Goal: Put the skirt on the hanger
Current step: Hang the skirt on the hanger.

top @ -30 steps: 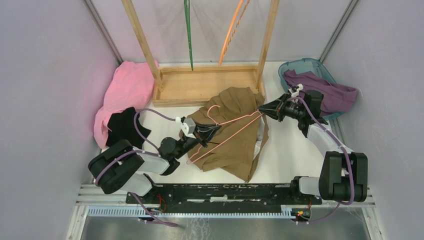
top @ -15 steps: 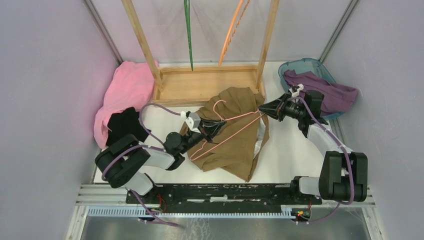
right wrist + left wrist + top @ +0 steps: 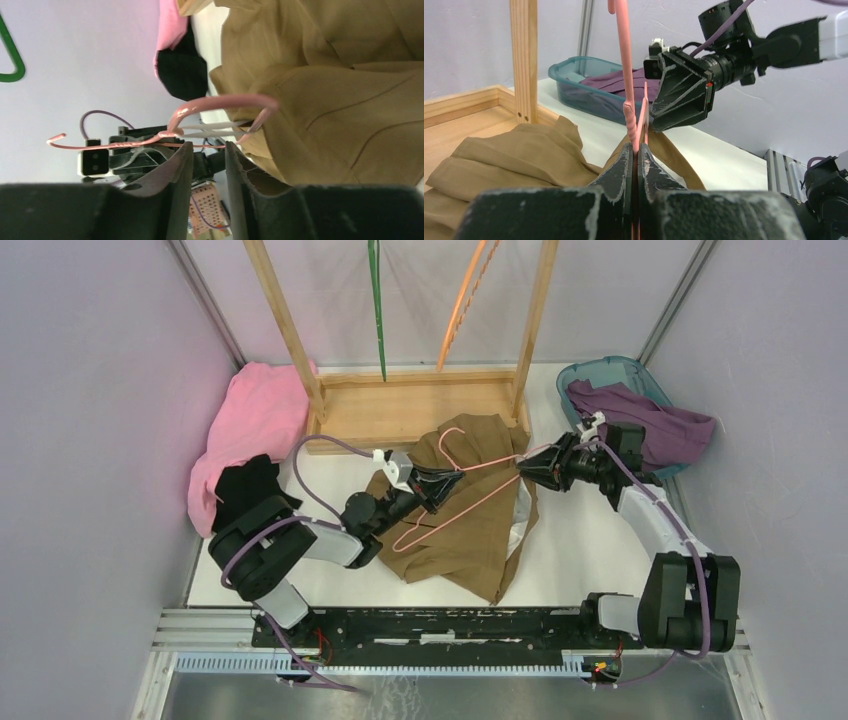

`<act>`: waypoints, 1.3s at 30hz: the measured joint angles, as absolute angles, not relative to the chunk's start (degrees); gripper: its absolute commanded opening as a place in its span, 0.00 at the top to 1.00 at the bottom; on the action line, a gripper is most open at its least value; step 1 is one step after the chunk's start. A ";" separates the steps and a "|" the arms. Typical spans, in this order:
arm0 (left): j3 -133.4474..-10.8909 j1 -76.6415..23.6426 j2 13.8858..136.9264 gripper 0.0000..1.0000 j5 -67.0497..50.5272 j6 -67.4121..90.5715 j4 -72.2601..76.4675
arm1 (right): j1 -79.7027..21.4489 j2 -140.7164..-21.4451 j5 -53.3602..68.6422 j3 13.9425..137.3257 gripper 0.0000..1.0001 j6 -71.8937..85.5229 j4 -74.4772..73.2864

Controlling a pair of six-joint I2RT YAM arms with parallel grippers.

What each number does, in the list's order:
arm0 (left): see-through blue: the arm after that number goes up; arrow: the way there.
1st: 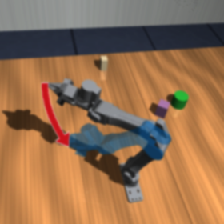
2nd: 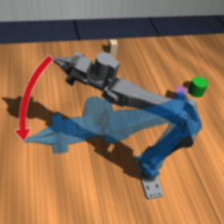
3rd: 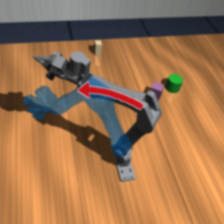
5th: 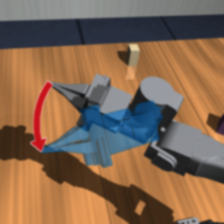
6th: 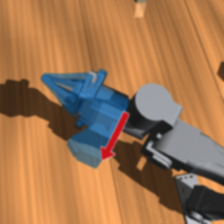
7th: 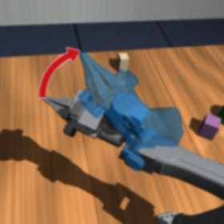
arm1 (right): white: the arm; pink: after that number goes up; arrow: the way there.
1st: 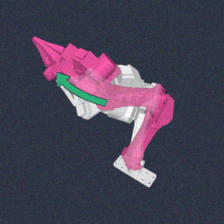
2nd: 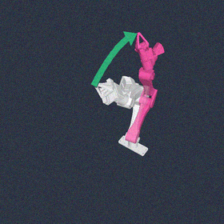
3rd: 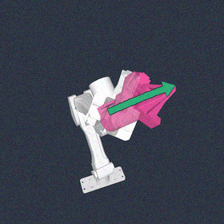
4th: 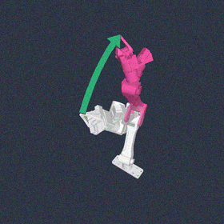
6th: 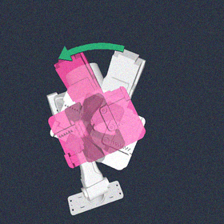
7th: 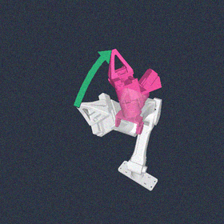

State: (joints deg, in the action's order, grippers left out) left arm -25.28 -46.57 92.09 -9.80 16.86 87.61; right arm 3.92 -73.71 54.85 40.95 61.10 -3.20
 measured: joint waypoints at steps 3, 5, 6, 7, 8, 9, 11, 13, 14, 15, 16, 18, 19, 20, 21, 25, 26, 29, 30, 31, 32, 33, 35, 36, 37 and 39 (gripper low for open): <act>-26.65 -46.57 93.45 0.97 -10.41 17.39 87.64 | 3.90 -71.94 51.57 45.56 0.56 52.53 -15.05; -27.18 -46.57 93.97 0.97 -10.81 17.80 87.66 | 3.90 -69.87 48.31 49.04 0.55 46.57 -22.13; -27.49 -46.57 94.26 0.97 -11.07 18.02 87.68 | 3.92 -68.07 46.28 50.63 0.55 43.35 -25.74; -27.64 -46.57 94.45 0.97 -11.16 18.15 87.70 | 3.92 -66.94 45.30 51.35 0.55 41.60 -27.55; -27.92 -46.57 94.76 0.97 -11.31 18.41 87.74 | 3.92 -65.65 43.81 52.16 0.56 39.59 -29.89; -28.29 -46.57 95.15 0.97 -11.70 18.85 87.77 | 3.90 -64.01 42.02 52.93 0.56 37.36 -32.56; -29.10 -46.57 96.05 0.97 -12.47 19.66 87.79 | 3.68 -60.95 39.20 53.82 0.58 33.93 -36.34; -29.89 -46.59 96.71 0.97 -13.26 20.45 87.79 | 2.72 -58.22 36.18 54.63 0.58 31.14 -39.29; -30.35 -46.61 96.97 0.97 -13.69 20.67 87.77 | 1.69 -57.01 34.28 55.09 0.59 29.78 -40.51; -30.72 -46.70 97.06 0.97 -14.26 20.97 87.55 | 0.05 -55.92 32.49 55.42 0.60 28.49 -41.34; -31.05 -46.78 97.06 0.97 -14.76 21.21 87.39 | -1.37 -55.22 31.46 55.46 0.61 27.57 -41.69; -32.16 -47.40 97.03 0.97 -15.57 21.21 86.17 | -5.41 -54.28 28.67 55.46 0.63 26.15 -41.98; -32.82 -47.81 97.03 0.97 -15.86 21.21 85.23 | -7.51 -54.11 27.57 55.46 0.63 25.56 -41.98; -33.45 -48.27 97.03 0.97 -16.49 21.21 84.20 | -9.80 -54.00 25.91 55.46 0.64 25.10 -41.91; -34.00 -48.62 97.03 0.97 -16.88 21.21 83.37 | -11.79 -53.93 24.60 55.46 0.65 24.80 -41.82; -36.23 -49.45 97.03 0.97 -18.72 21.21 79.02 | -20.01 -53.93 17.58 55.57 0.67 23.14 -41.15; -36.42 -49.63 97.01 0.97 -18.90 21.21 78.35 | -21.61 -53.93 16.21 55.75 0.67 22.70 -41.10; -36.84 -49.87 96.90 0.97 -19.75 21.19 75.44 | -24.45 -53.74 12.53 56.18 0.67 21.69 -39.83; -37.01 -50.00 96.90 0.97 -19.97 21.19 74.50 | -24.91 -53.58 11.68 56.18 0.67 21.52 -39.40; -37.17 -50.09 96.90 0.97 -20.10 21.19 73.65 | -25.54 -53.32 10.83 56.18 0.67 21.30 -38.89; -37.36 -50.26 96.90 0.97 -20.16 21.17 72.82 | -26.06 -53.04 9.96 56.18 0.67 21.12 -38.19; -37.56 -50.41 96.90 0.97 -20.25 21.17 72.03 | -26.41 -52.77 9.19 56.18 0.66 21.04 -37.58; -37.91 -50.74 96.84 0.97 -20.53 21.15 70.78 | -27.05 -52.14 8.08 56.18 0.66 20.82 -36.12; -38.06 -50.92 96.73 0.97 -20.67 21.15 70.13 | -27.38 -51.99 7.75 56.18 0.66 20.71 -35.42; -38.22 -51.13 96.60 0.97 -20.73 21.12 69.41 | -27.75 -51.94 7.49 56.18 0.66 20.69 -34.65; -38.79 -51.55 96.53 0.97 -21.06 21.10 68.38 | -28.75 -52.31 6.92 56.18 0.66 20.67 -33.10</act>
